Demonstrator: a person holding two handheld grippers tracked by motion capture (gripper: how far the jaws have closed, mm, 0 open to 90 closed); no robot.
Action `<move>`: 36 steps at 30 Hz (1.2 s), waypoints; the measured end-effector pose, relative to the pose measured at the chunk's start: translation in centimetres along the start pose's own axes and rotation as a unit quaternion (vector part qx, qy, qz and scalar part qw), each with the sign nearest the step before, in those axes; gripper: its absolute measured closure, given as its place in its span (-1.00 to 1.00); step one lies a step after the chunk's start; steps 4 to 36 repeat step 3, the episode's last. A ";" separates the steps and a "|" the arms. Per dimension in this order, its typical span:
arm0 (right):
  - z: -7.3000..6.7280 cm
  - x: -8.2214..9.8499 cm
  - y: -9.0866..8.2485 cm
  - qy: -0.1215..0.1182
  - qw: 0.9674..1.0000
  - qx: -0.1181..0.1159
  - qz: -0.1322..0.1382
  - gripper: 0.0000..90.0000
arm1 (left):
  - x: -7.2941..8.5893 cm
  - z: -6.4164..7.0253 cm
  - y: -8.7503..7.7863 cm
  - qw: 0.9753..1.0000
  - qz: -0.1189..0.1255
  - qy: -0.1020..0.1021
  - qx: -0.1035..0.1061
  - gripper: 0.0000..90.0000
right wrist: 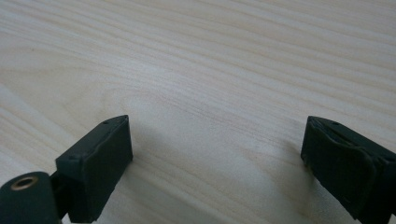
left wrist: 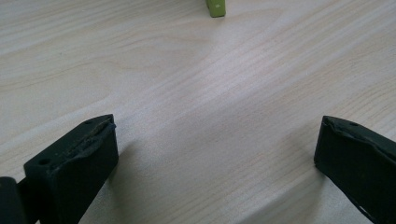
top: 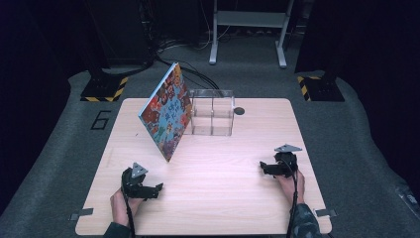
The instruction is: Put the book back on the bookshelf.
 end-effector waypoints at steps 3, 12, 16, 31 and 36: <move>0.0 0.0 0.0 -0.002 1.000 0.000 0.000 -0.84 | 0.0 0.0 0.0 1.000 0.002 -0.003 0.000 -1.00; 0.0 0.0 0.0 -0.002 1.000 0.000 0.000 -0.84 | 0.0 0.0 0.0 1.000 0.002 -0.003 0.000 -1.00; 0.0 0.0 0.0 -0.002 1.000 0.000 0.000 -0.84 | 0.0 0.0 0.0 1.000 0.002 -0.003 0.000 -1.00; 0.0 0.0 0.0 -0.002 1.000 0.000 0.000 -0.84 | 0.0 0.0 0.0 1.000 0.002 -0.003 0.000 -1.00; 0.0 0.0 0.0 -0.002 1.000 0.000 0.000 -0.84 | 0.0 0.0 0.0 1.000 0.002 -0.003 0.000 -1.00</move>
Point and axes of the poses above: each handheld gripper's, and its own axes: y roughly forward along the jaws, x roughly out of its underside, z roughly to its right, the point moved 3 cm from there along y, roughly forward along the jaws, and after that the axes turned 3 degrees about -y, right-handed, at the moved point
